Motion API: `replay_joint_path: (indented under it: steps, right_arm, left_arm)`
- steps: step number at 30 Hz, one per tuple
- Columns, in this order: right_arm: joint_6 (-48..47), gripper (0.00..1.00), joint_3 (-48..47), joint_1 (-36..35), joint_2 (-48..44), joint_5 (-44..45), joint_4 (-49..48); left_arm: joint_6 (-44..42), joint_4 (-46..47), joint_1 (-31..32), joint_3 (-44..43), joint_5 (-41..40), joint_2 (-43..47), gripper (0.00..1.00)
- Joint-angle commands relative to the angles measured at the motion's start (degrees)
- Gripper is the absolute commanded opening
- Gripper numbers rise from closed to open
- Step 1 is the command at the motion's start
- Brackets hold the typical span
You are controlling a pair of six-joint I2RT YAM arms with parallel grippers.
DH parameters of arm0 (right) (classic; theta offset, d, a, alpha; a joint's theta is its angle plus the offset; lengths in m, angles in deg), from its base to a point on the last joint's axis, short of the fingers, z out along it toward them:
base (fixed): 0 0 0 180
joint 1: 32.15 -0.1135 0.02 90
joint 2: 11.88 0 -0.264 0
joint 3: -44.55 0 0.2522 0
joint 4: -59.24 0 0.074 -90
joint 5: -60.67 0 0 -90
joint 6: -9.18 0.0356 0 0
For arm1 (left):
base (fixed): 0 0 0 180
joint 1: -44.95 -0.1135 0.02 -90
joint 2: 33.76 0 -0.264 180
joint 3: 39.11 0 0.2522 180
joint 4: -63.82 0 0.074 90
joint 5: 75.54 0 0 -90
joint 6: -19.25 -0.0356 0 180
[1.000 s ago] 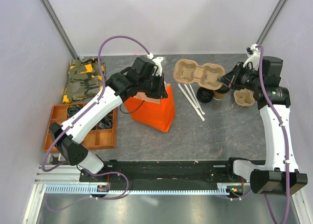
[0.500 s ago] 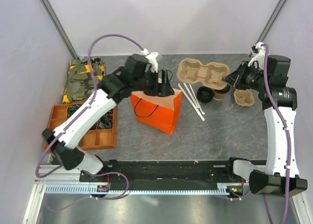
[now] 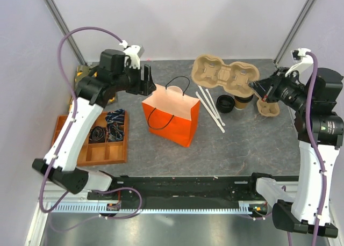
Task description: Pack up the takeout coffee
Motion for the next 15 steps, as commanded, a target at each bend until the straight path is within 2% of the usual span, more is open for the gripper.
replay_joint_path:
  steps: [1, 6, 9, 15]
  right_arm:
    - [2.78, 0.00, -1.96, 0.18, -0.72, -4.62, 1.08]
    - [4.89, 0.00, -1.26, 0.09, -1.51, -8.49, 1.52]
    - [5.68, 0.00, 0.14, 0.09, -1.77, -10.42, 2.05]
    - [6.12, 0.00, 1.91, -0.17, -1.78, -12.54, 2.58]
  left_arm:
    - [-4.94, -2.27, -0.43, 0.43, 0.58, -2.99, 0.74]
    - [-6.61, 0.63, -0.43, 3.60, 0.06, -4.40, 0.72]
    - [-6.88, 2.04, -0.34, 4.65, -0.12, -5.01, 0.67]
    - [-4.43, 1.95, -0.34, 5.54, 1.72, -4.93, 0.49]
